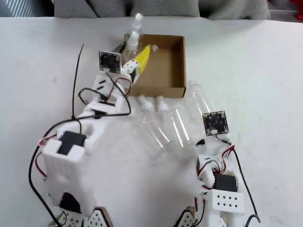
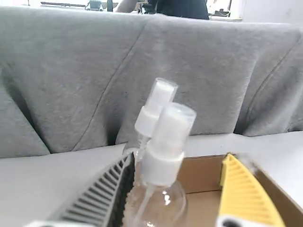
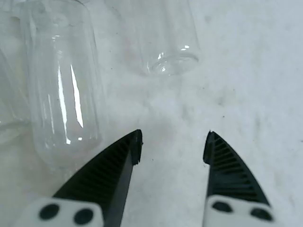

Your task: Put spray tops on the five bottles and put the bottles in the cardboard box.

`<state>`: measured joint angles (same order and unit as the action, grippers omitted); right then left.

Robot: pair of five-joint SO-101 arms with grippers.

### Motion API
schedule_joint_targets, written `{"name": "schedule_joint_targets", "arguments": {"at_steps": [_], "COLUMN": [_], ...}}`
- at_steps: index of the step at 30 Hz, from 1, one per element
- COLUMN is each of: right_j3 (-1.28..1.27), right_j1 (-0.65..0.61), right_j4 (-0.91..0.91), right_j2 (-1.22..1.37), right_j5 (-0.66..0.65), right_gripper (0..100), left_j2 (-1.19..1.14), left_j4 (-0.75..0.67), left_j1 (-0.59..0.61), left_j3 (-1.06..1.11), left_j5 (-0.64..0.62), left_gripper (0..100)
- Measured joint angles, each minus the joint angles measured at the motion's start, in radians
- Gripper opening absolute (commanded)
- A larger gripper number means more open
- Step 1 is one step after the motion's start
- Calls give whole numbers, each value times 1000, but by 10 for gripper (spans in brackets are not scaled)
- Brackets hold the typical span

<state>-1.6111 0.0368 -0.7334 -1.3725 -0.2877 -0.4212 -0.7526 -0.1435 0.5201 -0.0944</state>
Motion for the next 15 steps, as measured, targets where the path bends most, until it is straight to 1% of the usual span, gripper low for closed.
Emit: {"name": "schedule_joint_targets", "arguments": {"at_steps": [5,7,10,15], "right_j3": [-11,-26,-28,-28], "right_j1": [0,0,0,0], "right_j4": [18,38,49,49], "right_j2": [0,0,0,0], "right_j5": [0,0,0,0], "right_gripper": [187,187,187,187], "left_j2": [133,198,305,503], "left_j4": [0,23,106,301], "left_j1": [-6,-6,-8,-8], "left_j3": [97,143,203,264], "left_j5": [0,0,0,0], "left_gripper": [287,287,287,286]}}
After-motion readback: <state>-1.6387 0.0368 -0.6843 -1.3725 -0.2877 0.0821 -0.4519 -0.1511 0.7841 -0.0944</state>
